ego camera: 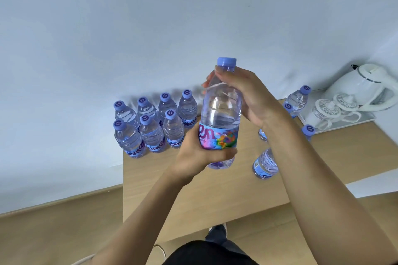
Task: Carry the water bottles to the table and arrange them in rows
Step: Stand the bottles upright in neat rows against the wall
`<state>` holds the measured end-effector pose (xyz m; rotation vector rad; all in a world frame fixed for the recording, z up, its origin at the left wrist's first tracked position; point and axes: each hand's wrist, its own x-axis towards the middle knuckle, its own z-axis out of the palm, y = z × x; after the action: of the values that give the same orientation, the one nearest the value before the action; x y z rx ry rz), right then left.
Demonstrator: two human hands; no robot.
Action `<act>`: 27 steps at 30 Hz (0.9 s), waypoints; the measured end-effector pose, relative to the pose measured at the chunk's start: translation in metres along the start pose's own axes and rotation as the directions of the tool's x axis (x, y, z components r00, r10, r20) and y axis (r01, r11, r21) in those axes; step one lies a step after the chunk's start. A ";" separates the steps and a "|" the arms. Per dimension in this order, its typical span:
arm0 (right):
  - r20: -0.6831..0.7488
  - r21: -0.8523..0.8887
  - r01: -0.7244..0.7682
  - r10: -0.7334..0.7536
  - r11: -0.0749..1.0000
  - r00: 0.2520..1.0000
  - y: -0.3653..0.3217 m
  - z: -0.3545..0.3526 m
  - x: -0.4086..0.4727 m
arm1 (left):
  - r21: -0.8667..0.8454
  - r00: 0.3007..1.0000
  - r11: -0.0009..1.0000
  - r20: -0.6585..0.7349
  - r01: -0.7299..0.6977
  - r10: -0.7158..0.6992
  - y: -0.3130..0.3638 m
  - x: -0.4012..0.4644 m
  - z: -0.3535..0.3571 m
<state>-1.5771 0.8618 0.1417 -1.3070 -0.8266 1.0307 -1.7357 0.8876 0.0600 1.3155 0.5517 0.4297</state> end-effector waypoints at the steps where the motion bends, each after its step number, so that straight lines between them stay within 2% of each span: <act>1: 0.055 0.046 -0.011 0.008 0.999 0.998 -0.001 -0.002 -0.001 | -0.014 0.999 1.000 0.043 0.009 -0.008 0.003 0.000 -0.003; 3: 0.124 0.171 -0.040 0.018 0.984 0.992 -0.002 0.000 -0.003 | -0.033 0.992 0.999 0.126 0.020 -0.016 0.008 -0.001 -0.006; 5: 0.097 0.233 -0.039 0.017 0.972 0.995 -0.003 0.006 -0.004 | -0.047 0.989 0.999 0.147 0.025 -0.018 0.011 -0.002 -0.006; 11: -0.162 0.100 0.051 -0.034 0.994 0.986 -0.002 0.017 -0.006 | 0.008 0.994 0.999 0.105 0.038 -0.038 0.012 -0.005 -0.003; 19: -0.449 -0.150 0.091 -0.149 0.985 0.881 -0.002 0.037 -0.009 | 0.033 1.000 0.999 -0.014 -0.020 0.021 0.011 -0.006 0.007; 22: -0.399 -0.122 0.048 -0.093 0.991 0.912 -0.005 0.032 -0.011 | 0.034 1.000 0.999 -0.018 -0.006 0.006 0.011 -0.009 0.006; 25: -0.203 -0.061 0.008 -0.020 0.998 0.979 -0.011 0.019 -0.015 | 0.015 0.997 1.000 0.072 0.008 -0.009 0.016 -0.011 -0.001; 27: -0.086 0.022 0.030 -0.028 0.999 0.996 -0.010 0.014 -0.017 | 0.000 0.985 1.000 0.171 0.017 -0.017 0.019 -0.013 -0.004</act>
<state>-1.5944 0.8510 0.1545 -1.3064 -0.7647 0.9523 -1.7480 0.8875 0.0799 1.3306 0.4190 0.2998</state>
